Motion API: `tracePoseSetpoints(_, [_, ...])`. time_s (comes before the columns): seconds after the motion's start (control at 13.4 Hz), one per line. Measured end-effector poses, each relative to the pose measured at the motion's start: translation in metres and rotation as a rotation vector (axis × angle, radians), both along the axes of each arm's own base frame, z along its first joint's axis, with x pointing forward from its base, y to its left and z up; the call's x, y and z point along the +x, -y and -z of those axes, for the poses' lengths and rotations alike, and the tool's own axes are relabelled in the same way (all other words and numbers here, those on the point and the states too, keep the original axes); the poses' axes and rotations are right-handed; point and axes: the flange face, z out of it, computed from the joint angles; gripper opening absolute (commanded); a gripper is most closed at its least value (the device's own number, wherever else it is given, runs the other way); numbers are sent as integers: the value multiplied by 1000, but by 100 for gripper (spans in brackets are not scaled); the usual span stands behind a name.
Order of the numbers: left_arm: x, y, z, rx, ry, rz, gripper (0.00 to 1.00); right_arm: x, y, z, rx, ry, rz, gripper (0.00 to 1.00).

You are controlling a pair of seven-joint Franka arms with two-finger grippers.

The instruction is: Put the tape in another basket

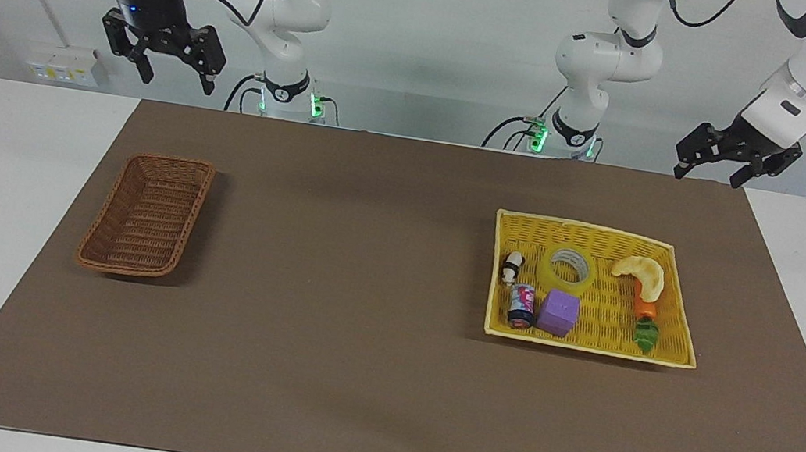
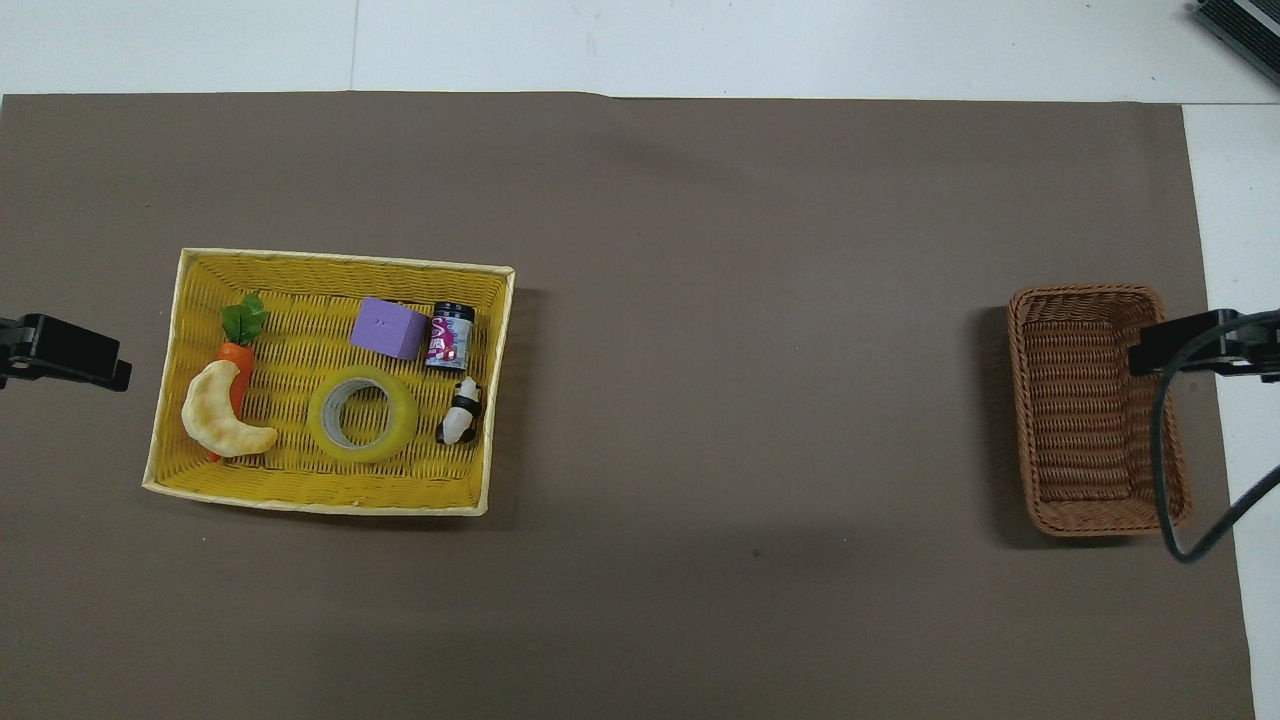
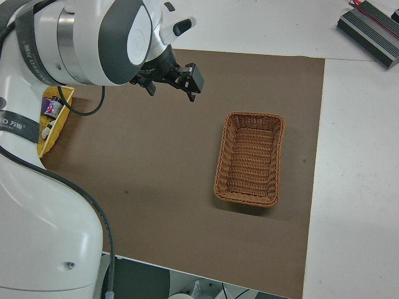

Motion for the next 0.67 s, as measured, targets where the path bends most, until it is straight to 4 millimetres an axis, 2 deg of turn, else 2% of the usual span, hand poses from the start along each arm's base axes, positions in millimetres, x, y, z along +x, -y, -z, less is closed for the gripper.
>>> tracePoseSetpoints(0.45, [9, 6, 69, -62, -7, 165, 100, 0, 0, 0, 0, 0, 0, 100])
tracePoseSetpoints(0.67, [11, 10, 105, -112, 3, 180, 100, 0, 0, 0, 0, 0, 0, 100])
